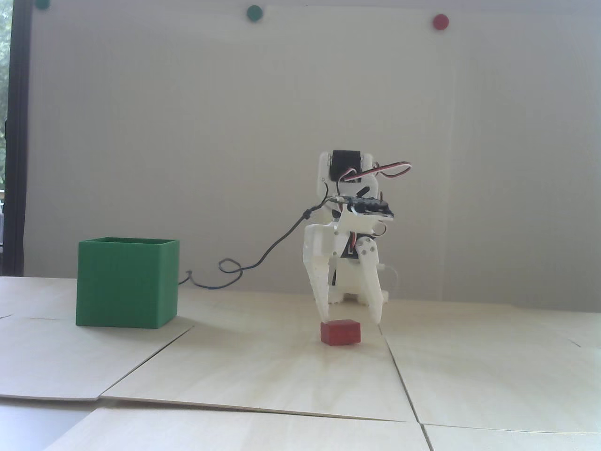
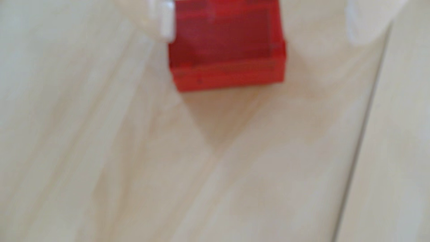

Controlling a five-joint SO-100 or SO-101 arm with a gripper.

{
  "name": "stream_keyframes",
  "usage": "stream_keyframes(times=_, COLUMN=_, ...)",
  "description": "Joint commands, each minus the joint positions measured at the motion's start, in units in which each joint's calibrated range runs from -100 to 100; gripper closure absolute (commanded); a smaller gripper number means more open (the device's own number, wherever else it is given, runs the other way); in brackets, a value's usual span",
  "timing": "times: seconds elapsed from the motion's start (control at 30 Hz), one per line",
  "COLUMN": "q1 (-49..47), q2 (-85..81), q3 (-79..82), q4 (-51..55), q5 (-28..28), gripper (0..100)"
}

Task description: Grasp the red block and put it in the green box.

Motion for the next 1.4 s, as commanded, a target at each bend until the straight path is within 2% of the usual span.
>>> stream_keyframes(times=0.0, q1=-0.9, q2=-0.5, q3=-2.9, q4=-1.3, q5=-0.1, gripper=74)
stream_keyframes(times=0.5, q1=-0.9, q2=1.8, q3=-3.0, q4=-1.3, q5=-0.3, gripper=74)
stream_keyframes(times=0.63, q1=-0.5, q2=5.8, q3=-3.0, q4=-4.3, q5=-0.4, gripper=74)
stream_keyframes(times=0.7, q1=-0.5, q2=6.1, q3=-2.9, q4=-4.8, q5=-0.4, gripper=82)
stream_keyframes(times=0.77, q1=-0.9, q2=6.2, q3=-2.9, q4=-5.7, q5=-0.9, gripper=100)
stream_keyframes(times=0.83, q1=-1.0, q2=6.0, q3=-3.1, q4=-7.4, q5=-2.8, gripper=96)
stream_keyframes(times=0.93, q1=-1.0, q2=5.5, q3=-3.1, q4=-10.0, q5=-3.7, gripper=98)
stream_keyframes(times=1.13, q1=0.8, q2=-8.6, q3=-2.8, q4=-10.6, q5=-3.8, gripper=98)
stream_keyframes(times=1.37, q1=7.3, q2=-36.5, q3=-0.8, q4=-8.9, q5=-3.8, gripper=98)
